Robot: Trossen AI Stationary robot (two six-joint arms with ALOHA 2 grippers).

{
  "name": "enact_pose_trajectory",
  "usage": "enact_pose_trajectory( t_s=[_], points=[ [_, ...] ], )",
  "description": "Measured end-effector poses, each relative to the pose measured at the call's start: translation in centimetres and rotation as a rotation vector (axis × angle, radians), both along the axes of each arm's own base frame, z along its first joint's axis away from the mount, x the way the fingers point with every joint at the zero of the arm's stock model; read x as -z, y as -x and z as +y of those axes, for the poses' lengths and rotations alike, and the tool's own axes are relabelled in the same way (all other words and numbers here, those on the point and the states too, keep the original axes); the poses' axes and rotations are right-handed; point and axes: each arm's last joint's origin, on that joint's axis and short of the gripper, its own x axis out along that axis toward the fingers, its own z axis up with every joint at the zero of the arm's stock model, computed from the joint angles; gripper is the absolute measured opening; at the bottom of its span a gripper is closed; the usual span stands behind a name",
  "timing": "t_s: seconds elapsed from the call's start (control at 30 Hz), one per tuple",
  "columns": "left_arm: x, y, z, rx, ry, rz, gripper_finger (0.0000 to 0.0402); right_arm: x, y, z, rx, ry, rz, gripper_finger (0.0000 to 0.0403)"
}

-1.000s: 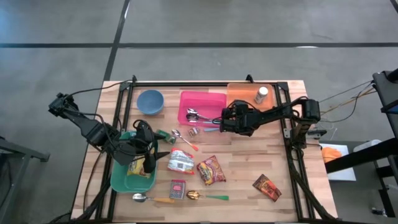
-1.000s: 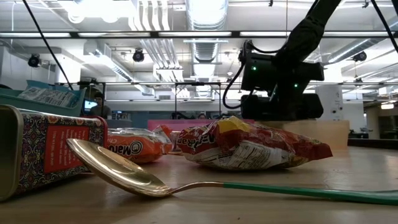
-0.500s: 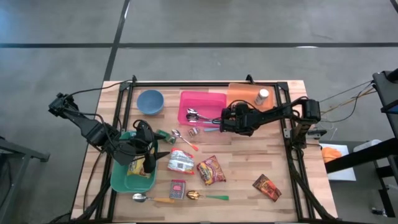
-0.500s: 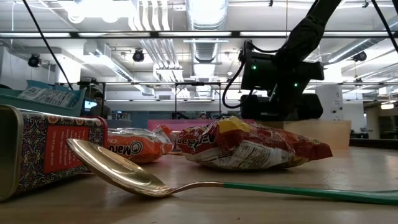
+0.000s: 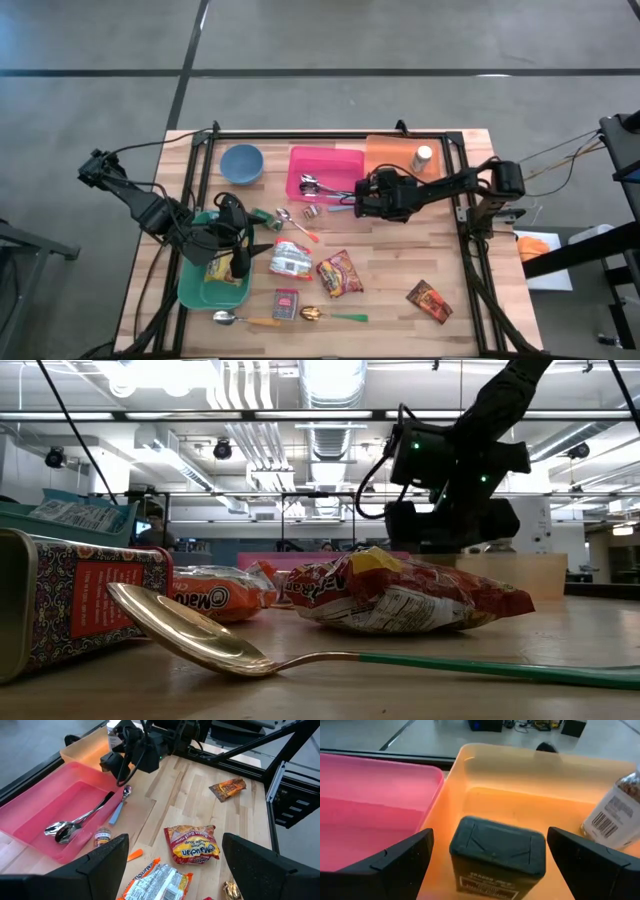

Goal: Pick & Place Food Item
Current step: Put the red noodle pack into the green bin

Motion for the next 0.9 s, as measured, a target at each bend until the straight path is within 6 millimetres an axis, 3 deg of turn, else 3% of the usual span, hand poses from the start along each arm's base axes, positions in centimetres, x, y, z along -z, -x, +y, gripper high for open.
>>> enact_pose_trajectory(
  t_s=[0.27, 0.47, 0.7, 0.9],
  points=[
    [0.0, 0.0, 0.0, 0.000, 0.000, 0.000, 0.0325, -2.2, 0.2, 1.2, -0.066, 0.030, -0.017, 0.0386],
    [0.0, 0.0, 0.0, 0.000, -0.001, 0.001, 0.0325, -5.3, 0.9, 4.1, -0.266, 0.009, 0.007, 0.0386],
    [0.0, 0.0, 0.0, 0.000, -0.001, 0.002, 0.0325, -8.7, 3.1, 8.1, -0.651, -0.361, -0.063, 0.0386],
    [0.0, 0.0, 0.0, 0.017, -0.031, 0.011, 0.0325, -8.7, 5.6, 11.6, -0.707, -0.583, -0.035, 0.0386]
  ],
)
